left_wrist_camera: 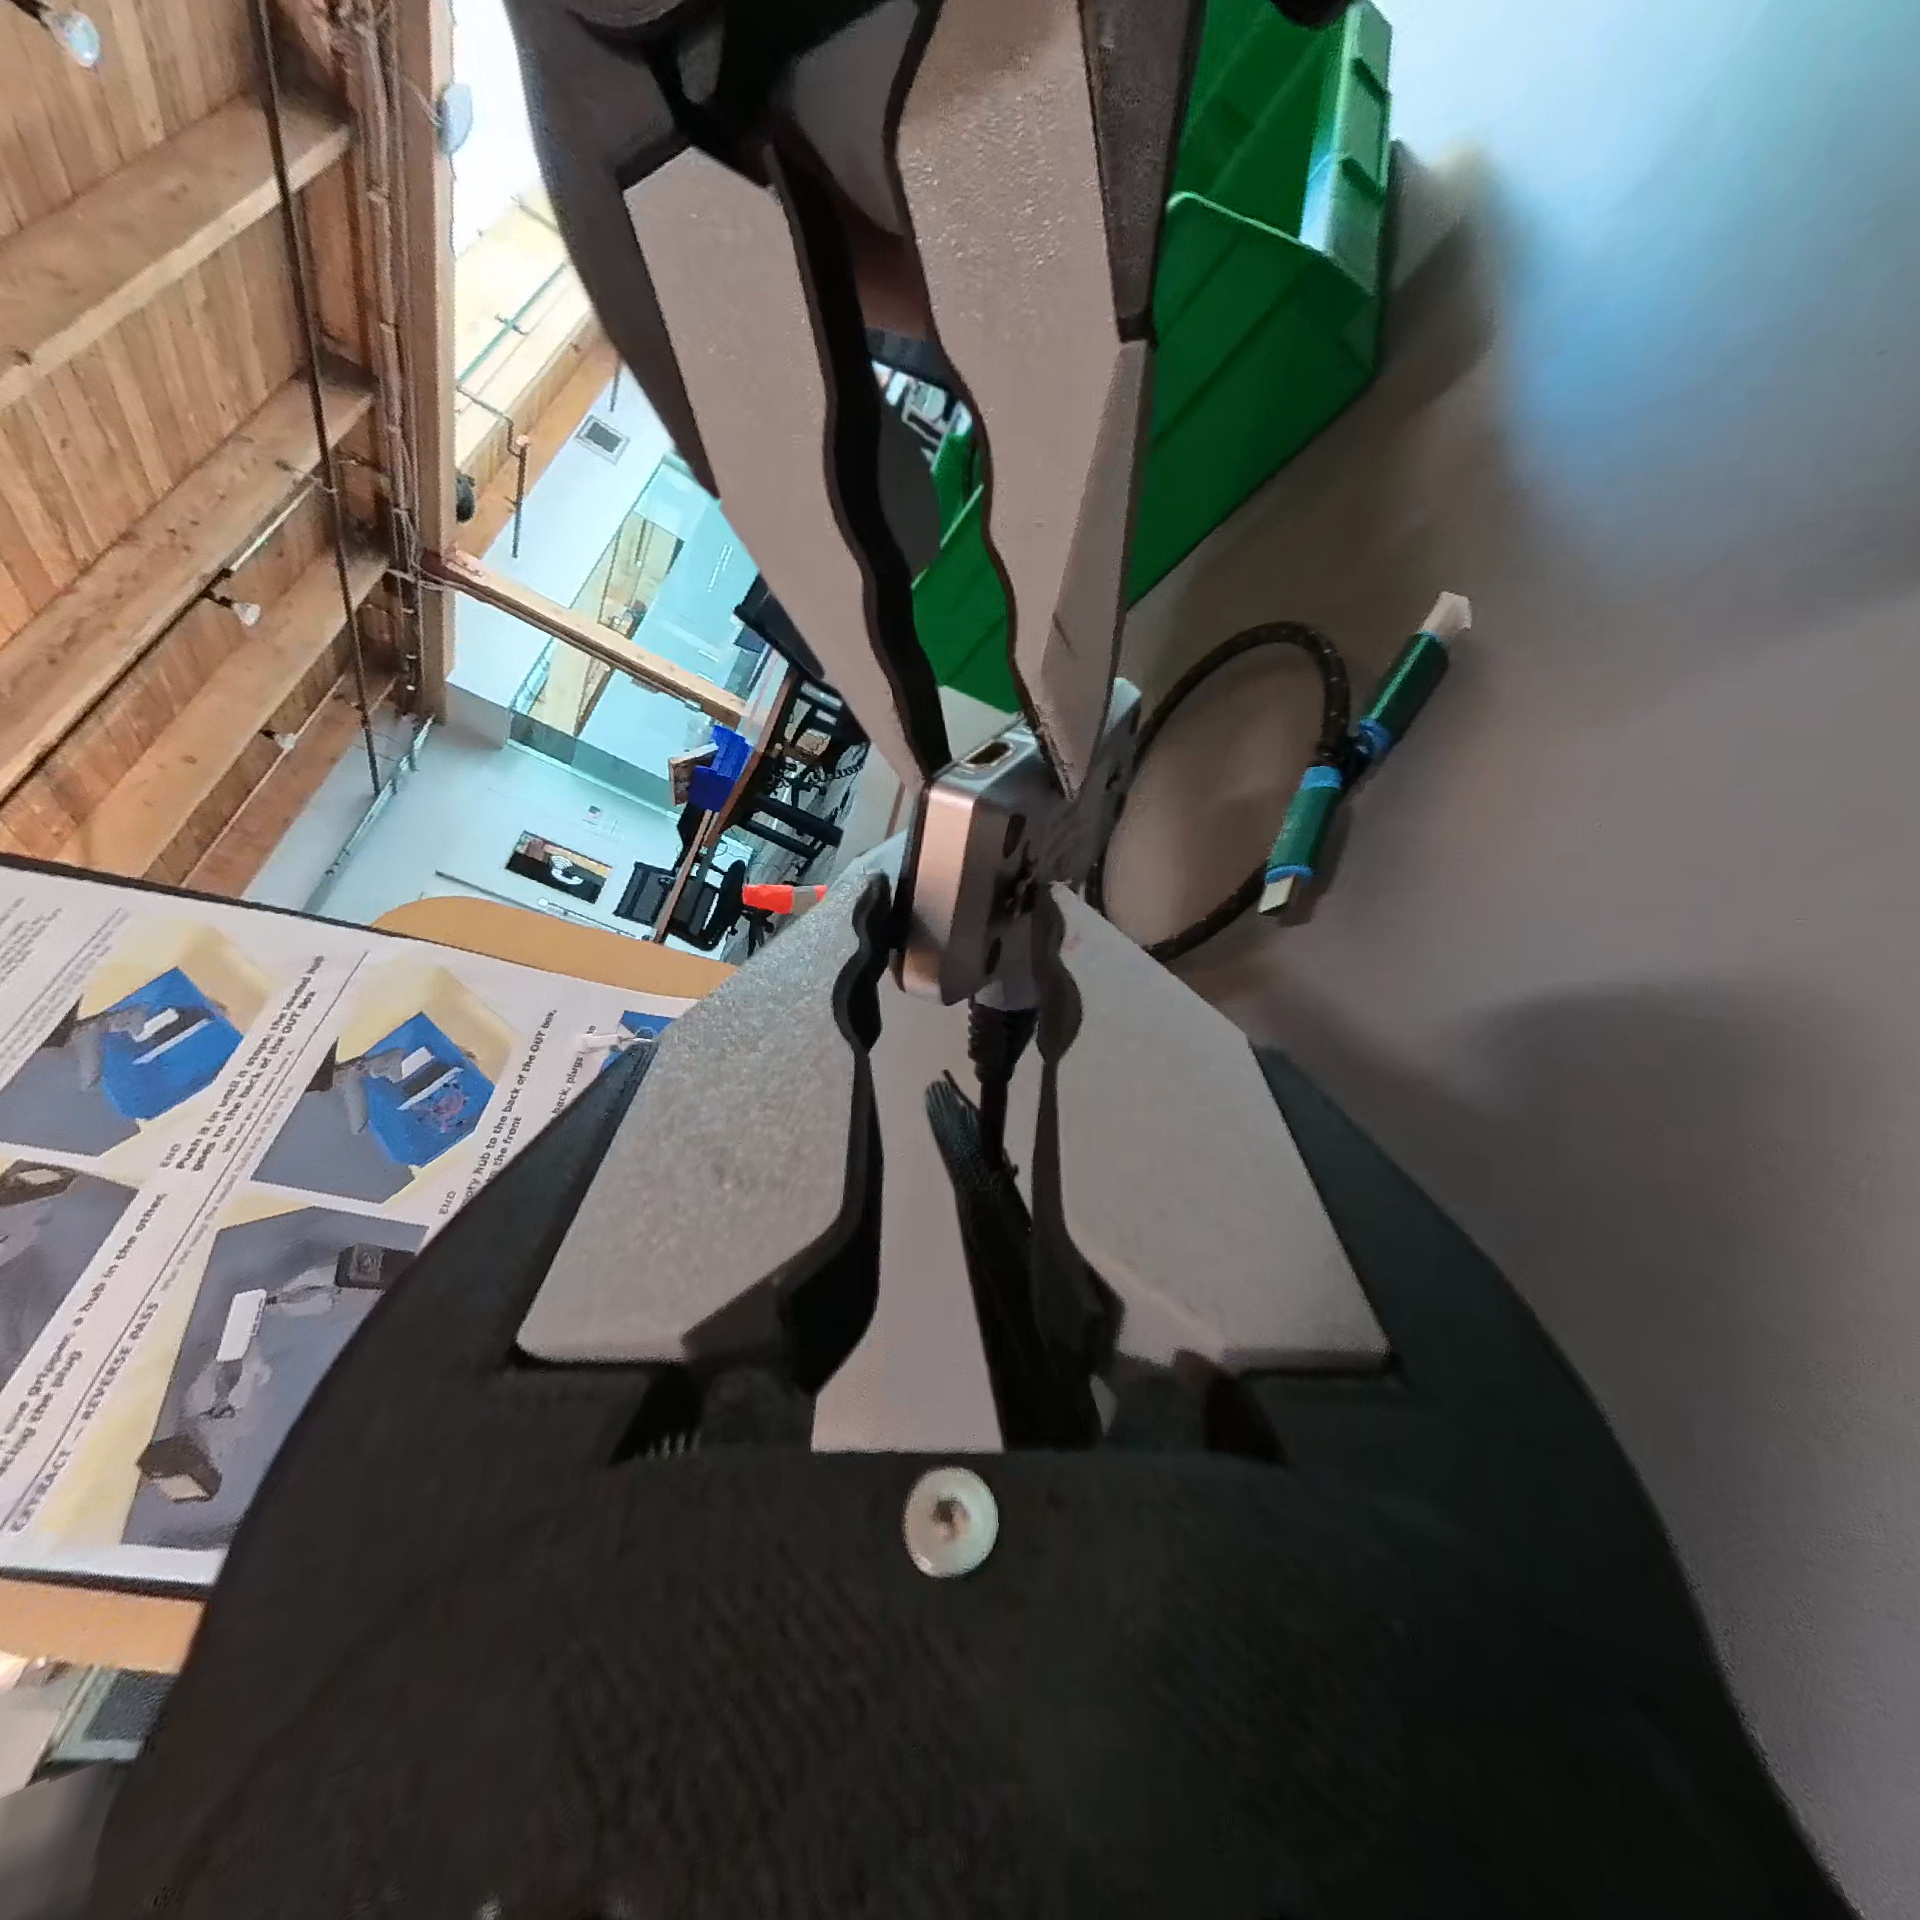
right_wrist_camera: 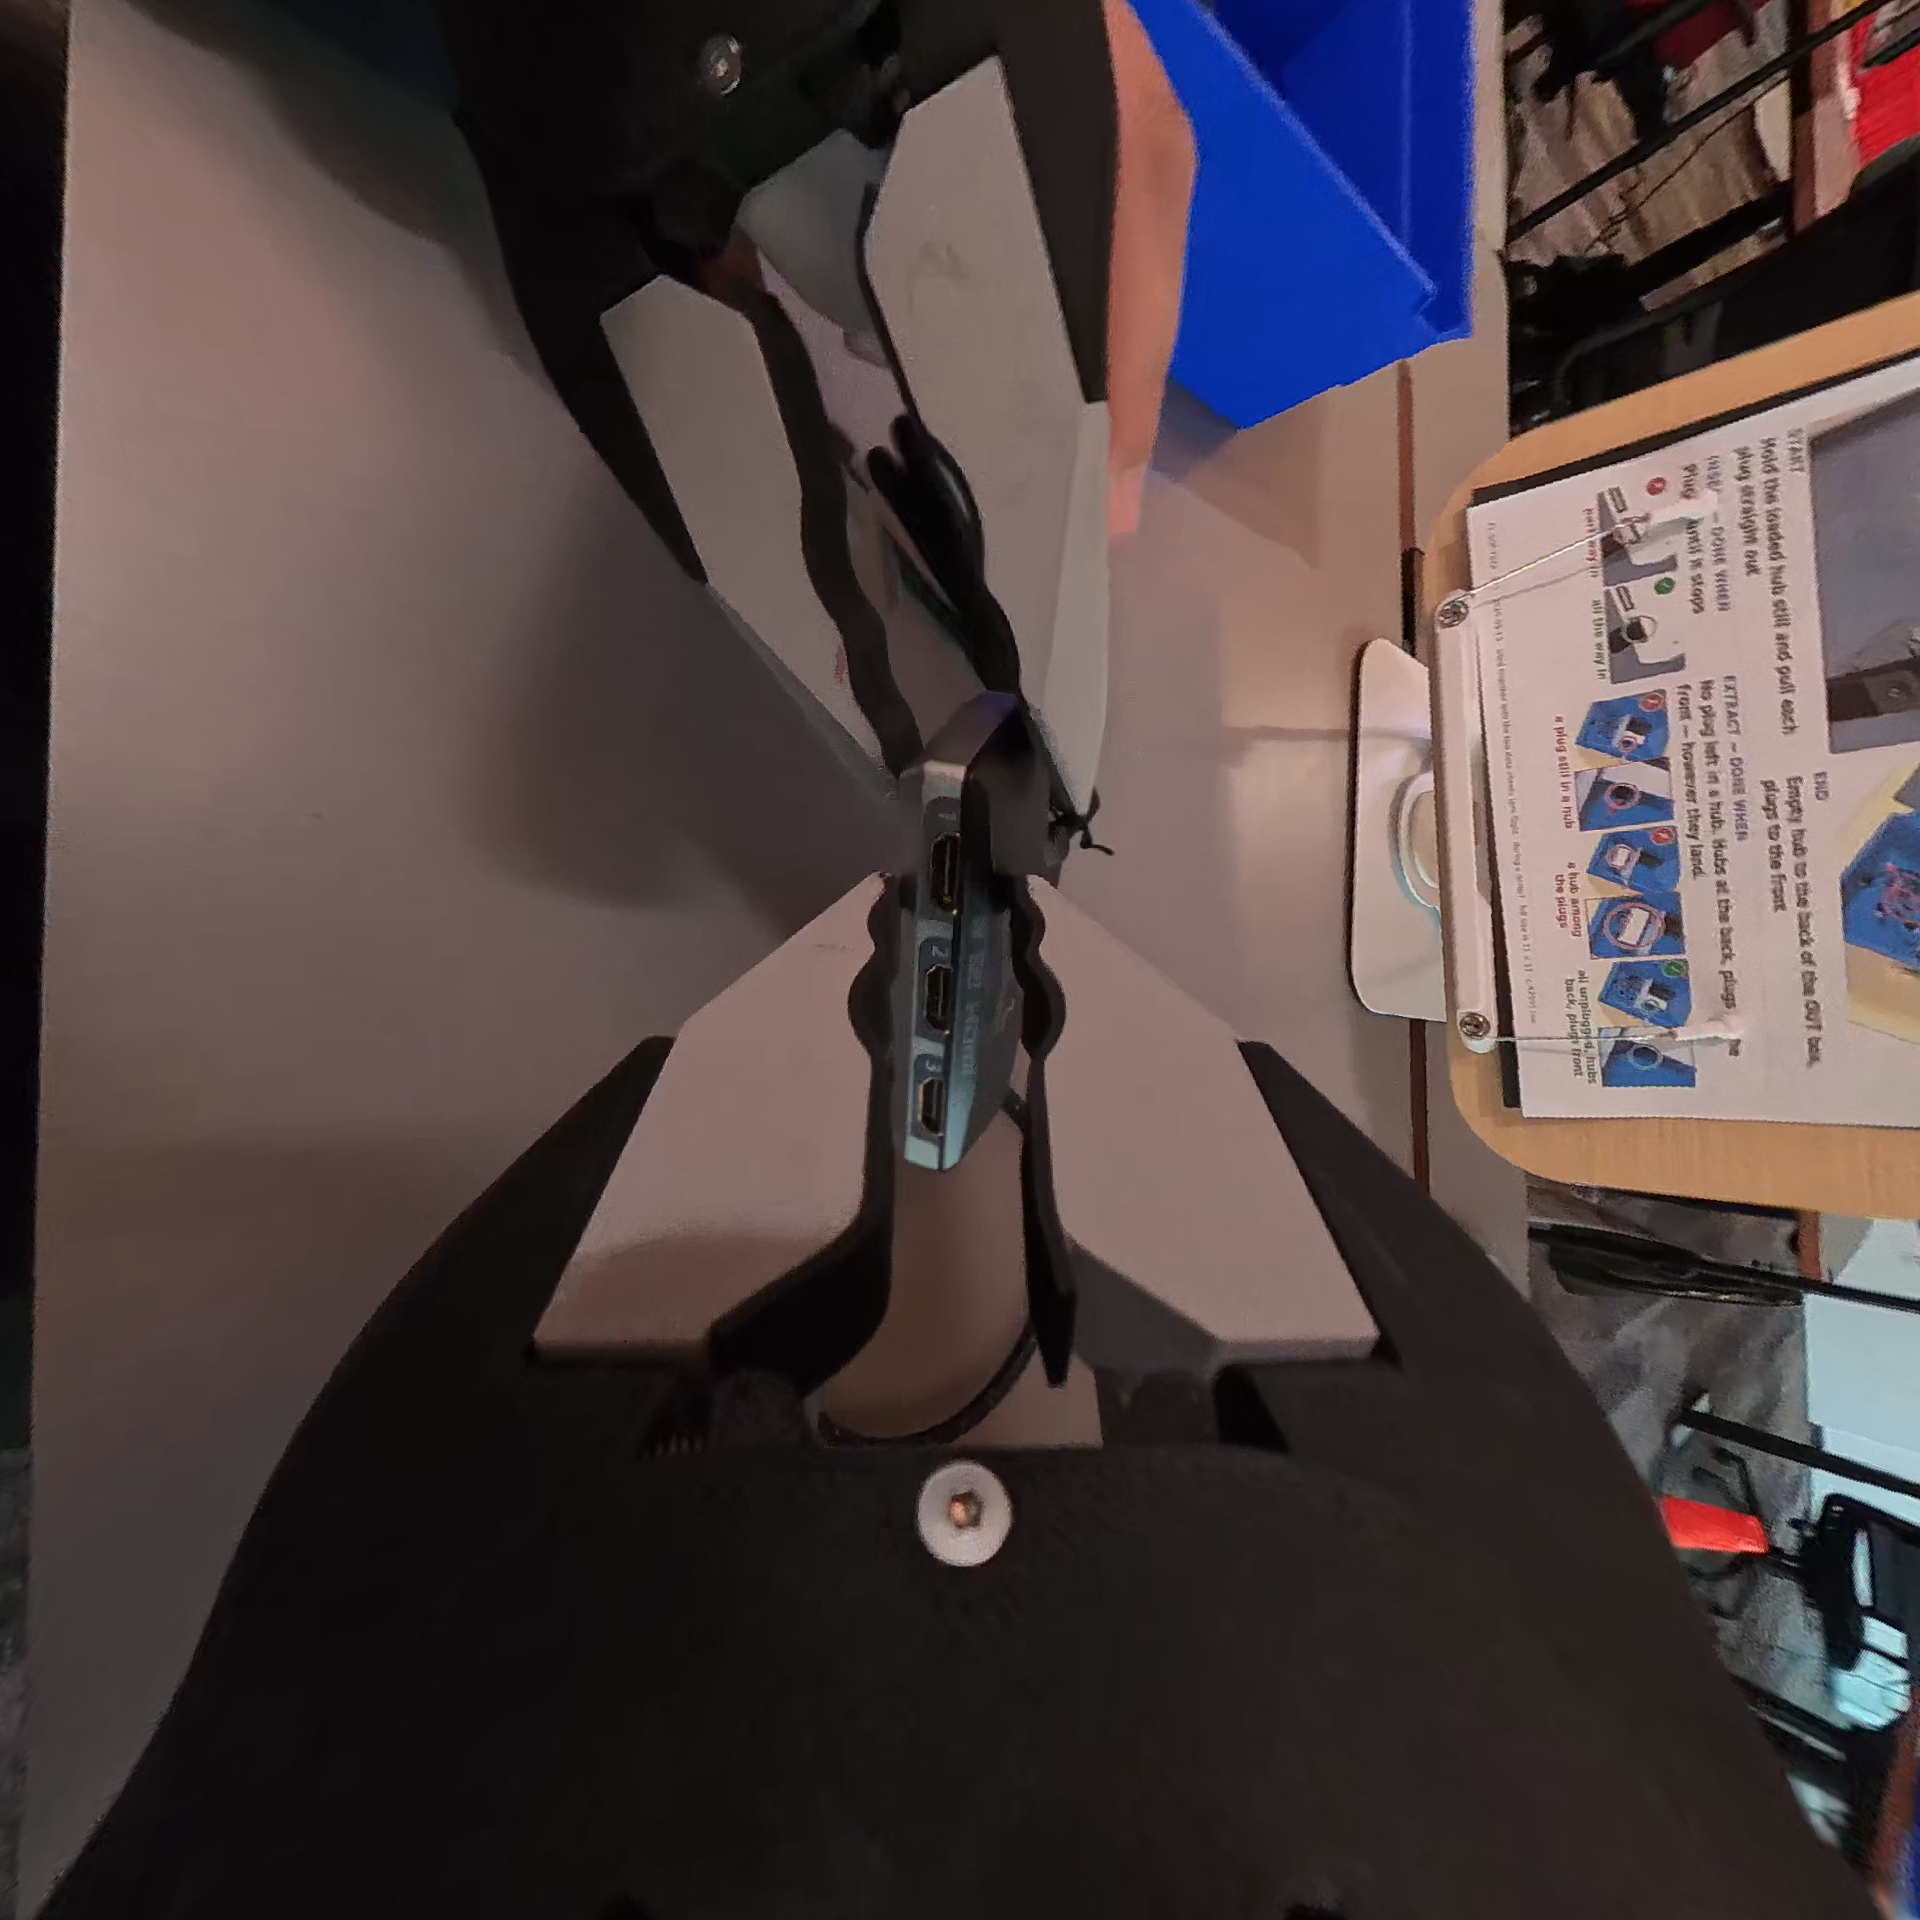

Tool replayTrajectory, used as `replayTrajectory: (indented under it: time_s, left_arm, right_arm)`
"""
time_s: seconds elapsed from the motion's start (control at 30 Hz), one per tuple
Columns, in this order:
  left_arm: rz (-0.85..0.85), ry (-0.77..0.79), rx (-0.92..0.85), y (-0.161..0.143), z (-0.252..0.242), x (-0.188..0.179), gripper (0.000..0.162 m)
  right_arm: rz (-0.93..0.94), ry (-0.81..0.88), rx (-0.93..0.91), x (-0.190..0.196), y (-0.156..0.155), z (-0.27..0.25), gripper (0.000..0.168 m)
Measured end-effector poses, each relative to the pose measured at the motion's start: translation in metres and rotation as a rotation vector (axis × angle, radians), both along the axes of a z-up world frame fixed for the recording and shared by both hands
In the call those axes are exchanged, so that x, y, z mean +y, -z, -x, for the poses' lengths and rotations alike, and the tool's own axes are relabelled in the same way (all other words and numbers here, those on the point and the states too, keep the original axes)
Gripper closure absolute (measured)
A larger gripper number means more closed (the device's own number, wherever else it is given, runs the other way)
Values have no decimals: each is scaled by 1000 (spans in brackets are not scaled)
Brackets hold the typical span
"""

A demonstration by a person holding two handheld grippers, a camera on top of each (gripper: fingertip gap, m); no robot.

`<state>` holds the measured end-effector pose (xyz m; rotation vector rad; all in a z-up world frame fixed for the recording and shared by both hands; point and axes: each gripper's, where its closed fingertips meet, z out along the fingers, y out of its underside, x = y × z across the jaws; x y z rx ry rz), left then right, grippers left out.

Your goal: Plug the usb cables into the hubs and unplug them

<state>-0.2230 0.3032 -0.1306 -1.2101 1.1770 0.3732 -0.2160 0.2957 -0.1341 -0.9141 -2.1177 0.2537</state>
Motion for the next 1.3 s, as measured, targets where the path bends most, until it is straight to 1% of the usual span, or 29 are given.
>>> replayTrajectory:
  time_s: [0.2, 0.33, 0.37, 0.4, 0.43, 0.53, 0.67, 0.8, 0.9, 0.93, 0.97, 1.17, 1.3]
  left_arm:
    - [-12, -39, -70, -9, 13, 5, 140]
    - [-5, 39, -127, -16, 3, -5, 141]
    - [4, 58, -144, -17, 0, -7, 141]
    - [13, 64, -159, -18, -1, -7, 141]
    - [26, 65, -175, -16, 0, -6, 140]
    - [79, 94, -229, -11, -1, -6, 140]
    - [155, 140, -231, -2, -8, -11, 141]
    - [199, 169, -205, 6, -15, -16, 130]
    - [174, 154, -173, 8, -17, -14, 129]
    - [141, 142, -162, 6, -16, -13, 134]
    - [96, 132, -150, 2, -14, -12, 143]
    - [91, 144, -122, 5, -17, -13, 141]
    - [73, 140, -82, 10, -25, -14, 141]
  right_arm:
    - [134, 98, 99, 13, -8, -11, 143]
    - [38, 177, 127, 29, -4, -11, 141]
    - [11, 174, 122, 29, -2, -10, 143]
    - [-11, 164, 115, 28, 0, -10, 149]
    - [-41, 154, 108, 27, 2, -9, 150]
    - [-131, 127, 89, 28, 7, -9, 151]
    - [-169, 45, 84, 26, 11, -13, 151]
    - [-161, -7, 56, 24, 16, -14, 150]
    - [-129, -43, 64, 15, 12, -9, 150]
    - [-130, -50, 63, 13, 12, -8, 150]
    - [-138, -55, 60, 12, 11, -7, 150]
    - [-183, -55, 29, 10, 17, -6, 150]
    - [-178, -72, 4, 0, 19, -2, 150]
